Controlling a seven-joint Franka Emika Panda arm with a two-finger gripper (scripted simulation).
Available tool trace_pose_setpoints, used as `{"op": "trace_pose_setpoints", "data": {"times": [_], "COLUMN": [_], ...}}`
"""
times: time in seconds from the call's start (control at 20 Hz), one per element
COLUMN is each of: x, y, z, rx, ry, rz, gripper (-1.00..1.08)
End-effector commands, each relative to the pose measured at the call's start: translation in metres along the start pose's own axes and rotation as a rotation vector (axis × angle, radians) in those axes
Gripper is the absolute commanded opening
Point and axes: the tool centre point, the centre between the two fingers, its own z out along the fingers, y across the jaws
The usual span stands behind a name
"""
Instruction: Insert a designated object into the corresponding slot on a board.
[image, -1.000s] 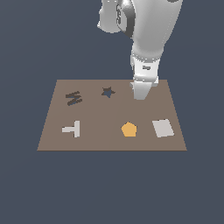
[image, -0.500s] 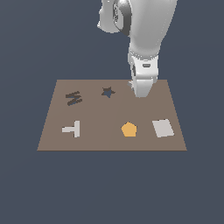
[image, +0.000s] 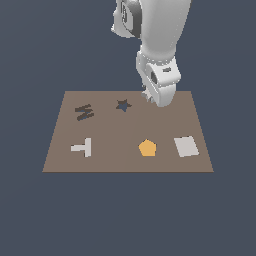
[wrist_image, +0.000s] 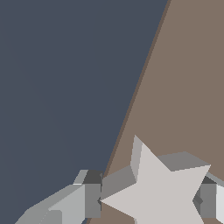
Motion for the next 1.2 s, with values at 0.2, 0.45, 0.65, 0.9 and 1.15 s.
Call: {"op": "trace_pose_setpoints", "data": {"times": [0.2,0.45,0.65,0.9,1.15], "x": [-0.013,-0.025,-0.034,-0.047,-0.060], "y": [-0.011,-0.017,-0.020,-0.022,-0.022], "z": [-0.001,-0.001,-0.002,-0.003,-0.003], "rx": [-0.001,-0.001,-0.002,-0.002,-0.003], "ry": [0.000,0.000,0.000,0.001,0.001], "rz": [-0.238,-0.417,-0.558,-0.732,-0.905], "gripper": [-1.00,-1.00,-1.00,-1.00,-1.00]}}
